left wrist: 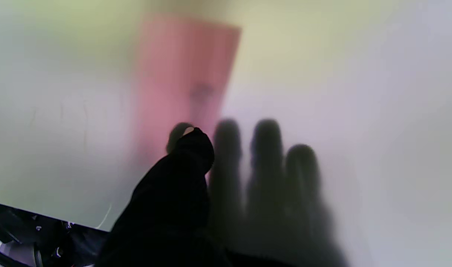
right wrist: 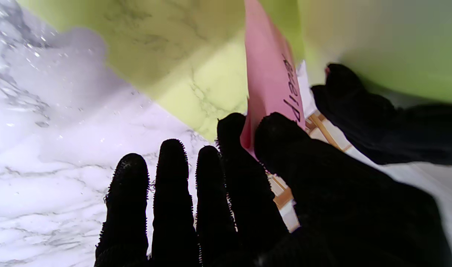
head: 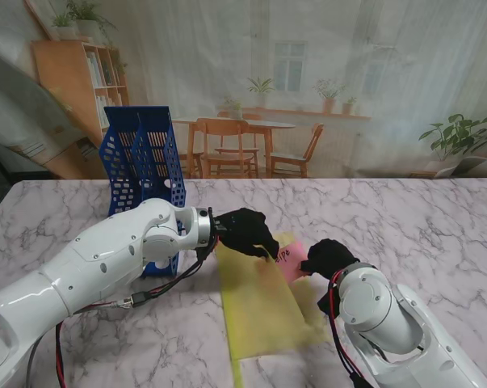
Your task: Open the sliding file folder, put the receipt in and insert it into the document holder
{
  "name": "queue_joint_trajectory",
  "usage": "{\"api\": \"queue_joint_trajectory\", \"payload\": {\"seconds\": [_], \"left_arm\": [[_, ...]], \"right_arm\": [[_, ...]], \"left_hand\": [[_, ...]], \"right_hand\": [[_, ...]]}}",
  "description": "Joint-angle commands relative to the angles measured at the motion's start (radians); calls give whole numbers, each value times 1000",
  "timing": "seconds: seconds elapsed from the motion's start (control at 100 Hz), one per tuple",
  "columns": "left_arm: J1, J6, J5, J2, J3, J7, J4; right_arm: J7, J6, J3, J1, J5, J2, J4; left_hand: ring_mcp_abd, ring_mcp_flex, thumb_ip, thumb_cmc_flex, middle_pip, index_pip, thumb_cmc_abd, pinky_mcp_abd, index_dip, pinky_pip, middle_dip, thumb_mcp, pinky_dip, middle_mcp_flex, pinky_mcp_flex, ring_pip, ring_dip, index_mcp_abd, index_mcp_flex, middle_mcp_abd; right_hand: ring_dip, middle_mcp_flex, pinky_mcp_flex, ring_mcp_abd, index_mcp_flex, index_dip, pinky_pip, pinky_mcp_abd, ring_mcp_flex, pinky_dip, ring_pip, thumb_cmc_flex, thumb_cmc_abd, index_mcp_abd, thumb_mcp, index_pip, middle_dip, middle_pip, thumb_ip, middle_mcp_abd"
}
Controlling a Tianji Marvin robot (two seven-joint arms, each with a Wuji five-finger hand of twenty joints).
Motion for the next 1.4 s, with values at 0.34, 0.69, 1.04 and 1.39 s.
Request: {"api": "queue_joint_trajectory", "payload": {"seconds": [0.34, 0.69, 1.04, 1.39], "left_arm": [[-8, -8, -7, -6, 4, -11, 7], [-9, -5, -8, -7, 7, -10, 8], [-8, 3, -12, -11, 10, -6, 10], [-5, 8, -14, -12, 9, -4, 8]], "right_arm": [[2, 107, -185, 133, -73, 2, 157], [-16, 118, -238, 168, -77, -6, 177], [-43, 141, -284, 174, -23, -22, 162], [-132, 162, -291, 173, 21, -63, 185]], "left_hand": [[25, 3, 10, 81, 21, 167, 129, -40, 73, 20, 7, 33, 11, 4, -11, 41, 9, -17, 86, -4], [25, 3, 10, 81, 21, 166, 128, -39, 72, 20, 7, 31, 11, 6, -10, 41, 9, -18, 86, -4], [26, 5, 11, 81, 21, 166, 128, -41, 70, 20, 7, 33, 11, 5, -9, 42, 9, -17, 86, -3], [27, 4, 11, 81, 21, 166, 129, -40, 70, 19, 6, 34, 11, 6, -10, 42, 9, -16, 87, -1]], "right_hand": [[13, 0, -4, 4, -7, 24, 22, -30, -1, 2, 42, 23, 34, -17, 19, 55, 9, 40, 32, -4], [12, -6, -11, 3, -8, 17, 15, -27, -5, -1, 41, 21, 34, -23, 17, 60, 8, 40, 34, -4], [12, -9, -20, 3, -17, 8, 6, -28, -9, -4, 42, 21, 51, -27, 9, 57, 5, 40, 26, -4], [13, -30, -32, -9, -50, -5, -9, -32, -16, -8, 46, 26, 108, -44, -43, 59, 3, 50, 11, -15]]}}
